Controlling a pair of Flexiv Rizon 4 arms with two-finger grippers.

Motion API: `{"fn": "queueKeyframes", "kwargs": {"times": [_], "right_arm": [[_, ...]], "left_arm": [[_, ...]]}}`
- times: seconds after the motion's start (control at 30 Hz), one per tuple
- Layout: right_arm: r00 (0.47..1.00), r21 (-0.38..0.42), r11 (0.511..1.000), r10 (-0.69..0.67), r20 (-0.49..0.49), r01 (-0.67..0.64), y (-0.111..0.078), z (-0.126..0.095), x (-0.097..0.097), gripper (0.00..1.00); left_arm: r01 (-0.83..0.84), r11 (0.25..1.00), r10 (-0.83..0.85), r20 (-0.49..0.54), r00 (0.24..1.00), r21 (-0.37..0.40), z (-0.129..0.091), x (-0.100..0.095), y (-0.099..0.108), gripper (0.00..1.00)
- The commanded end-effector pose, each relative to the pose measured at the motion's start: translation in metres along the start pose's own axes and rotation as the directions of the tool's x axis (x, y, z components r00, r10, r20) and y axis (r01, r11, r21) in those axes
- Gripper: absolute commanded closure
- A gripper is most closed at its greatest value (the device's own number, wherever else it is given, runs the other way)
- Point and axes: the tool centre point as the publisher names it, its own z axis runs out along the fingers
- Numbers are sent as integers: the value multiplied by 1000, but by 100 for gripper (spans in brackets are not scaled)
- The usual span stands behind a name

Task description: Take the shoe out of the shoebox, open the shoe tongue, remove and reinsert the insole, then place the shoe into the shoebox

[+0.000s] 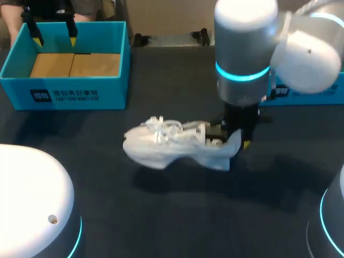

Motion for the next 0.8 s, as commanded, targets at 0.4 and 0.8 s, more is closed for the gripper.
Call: {"fn": "queueKeyframes", "kwargs": {"times": [0.4,0.8], "right_arm": [[1000,53,999,10,-5,-10,-3,65,21,100],[1000,94,996,5,4,-6,0,93,34,100]], "left_arm": [[0,1000,0,1,1000,0,-1,0,0,0],[0,1000,0,1,1000,0,-1,0,0,0]]}}
